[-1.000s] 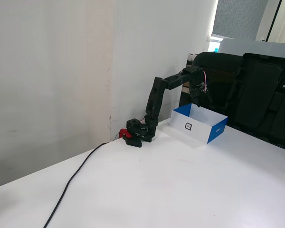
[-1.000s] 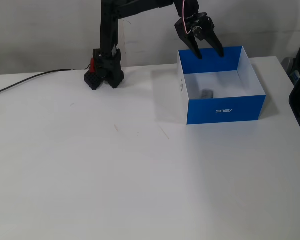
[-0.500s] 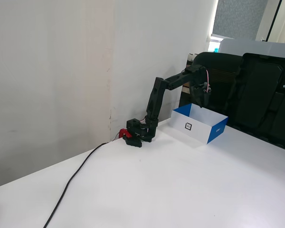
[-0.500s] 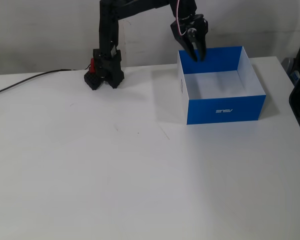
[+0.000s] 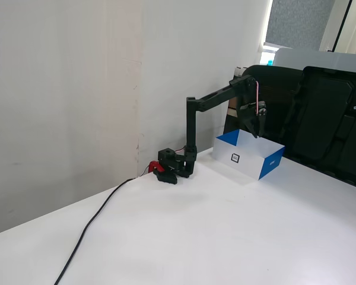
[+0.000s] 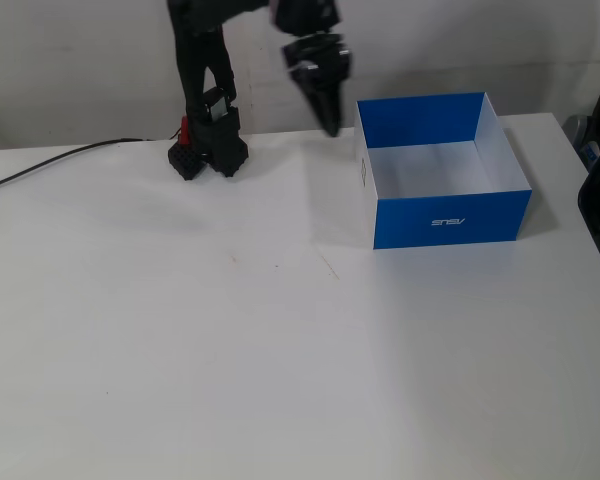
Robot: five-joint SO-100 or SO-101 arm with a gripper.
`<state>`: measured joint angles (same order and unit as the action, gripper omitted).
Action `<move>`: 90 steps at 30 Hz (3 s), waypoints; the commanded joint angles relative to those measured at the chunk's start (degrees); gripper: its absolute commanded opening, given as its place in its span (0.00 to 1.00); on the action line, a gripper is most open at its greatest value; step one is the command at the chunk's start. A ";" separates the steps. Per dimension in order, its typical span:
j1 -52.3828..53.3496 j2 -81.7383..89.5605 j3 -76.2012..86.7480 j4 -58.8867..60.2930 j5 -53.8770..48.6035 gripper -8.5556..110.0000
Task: Grasp the gray block and put it in the box.
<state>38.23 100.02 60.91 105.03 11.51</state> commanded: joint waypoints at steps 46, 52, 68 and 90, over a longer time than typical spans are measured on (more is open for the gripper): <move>-47.90 65.57 93.60 -52.47 -23.47 0.07; -46.58 73.04 100.28 -52.91 -24.08 0.07; -44.56 94.39 116.81 -46.14 -25.66 0.07; -44.91 94.48 119.88 -44.82 -26.37 0.09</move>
<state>-6.50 193.62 177.19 60.12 -14.06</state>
